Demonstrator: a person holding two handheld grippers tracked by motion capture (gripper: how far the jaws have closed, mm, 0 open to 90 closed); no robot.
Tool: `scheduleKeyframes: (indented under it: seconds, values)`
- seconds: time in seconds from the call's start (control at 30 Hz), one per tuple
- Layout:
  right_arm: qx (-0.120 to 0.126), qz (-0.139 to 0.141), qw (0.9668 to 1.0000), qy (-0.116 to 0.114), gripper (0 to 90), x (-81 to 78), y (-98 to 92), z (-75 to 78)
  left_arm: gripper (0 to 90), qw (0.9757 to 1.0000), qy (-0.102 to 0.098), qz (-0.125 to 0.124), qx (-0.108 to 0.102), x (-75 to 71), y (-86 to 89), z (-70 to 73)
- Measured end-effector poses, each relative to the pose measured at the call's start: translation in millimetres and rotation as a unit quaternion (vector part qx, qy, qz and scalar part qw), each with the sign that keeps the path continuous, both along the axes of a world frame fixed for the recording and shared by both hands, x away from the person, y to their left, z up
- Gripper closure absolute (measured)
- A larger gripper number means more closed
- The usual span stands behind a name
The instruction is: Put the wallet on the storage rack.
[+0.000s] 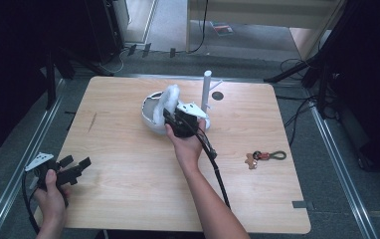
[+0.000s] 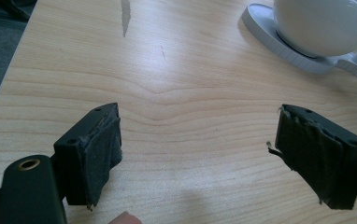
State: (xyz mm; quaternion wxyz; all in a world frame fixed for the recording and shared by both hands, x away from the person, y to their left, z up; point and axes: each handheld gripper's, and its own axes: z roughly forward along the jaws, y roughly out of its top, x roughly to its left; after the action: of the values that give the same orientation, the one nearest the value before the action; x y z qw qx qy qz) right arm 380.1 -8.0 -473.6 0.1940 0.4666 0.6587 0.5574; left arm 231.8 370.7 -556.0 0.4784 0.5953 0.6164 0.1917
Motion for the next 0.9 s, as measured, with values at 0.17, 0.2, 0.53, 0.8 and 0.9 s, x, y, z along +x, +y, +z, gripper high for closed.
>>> scheduleKeyframes:
  seconds: [0.17, 0.2, 0.53, 0.8, 0.9]
  values:
    - [-0.011, 0.020, 0.9997, -0.005, 70.3, -5.7, 10.8, 4.6, 15.4, 1.0000, 0.000, 0.001, 0.000, -0.1, -0.3, 0.0]
    - [-0.021, 0.015, 0.9996, -0.007, 71.4, -4.5, 11.5, 3.1, 15.4, 1.0000, -0.001, 0.001, 0.000, -0.2, -0.2, 0.0]
    - [-0.100, 0.032, 0.9936, 0.041, 76.1, 6.0, 20.8, -20.4, 15.4, 1.0000, 0.001, 0.000, 0.000, 0.0, -0.3, 0.1]
    - [-0.057, 0.038, 0.9952, 0.070, 53.5, 10.0, 22.3, -26.1, 15.4, 1.0000, 0.001, -0.001, -0.002, 0.2, 0.5, -0.1]
    - [-0.038, 0.036, 0.9969, 0.058, 51.3, 6.4, 16.4, -18.2, 15.4, 1.0000, 0.001, 0.000, -0.002, 0.2, 0.3, -0.2]
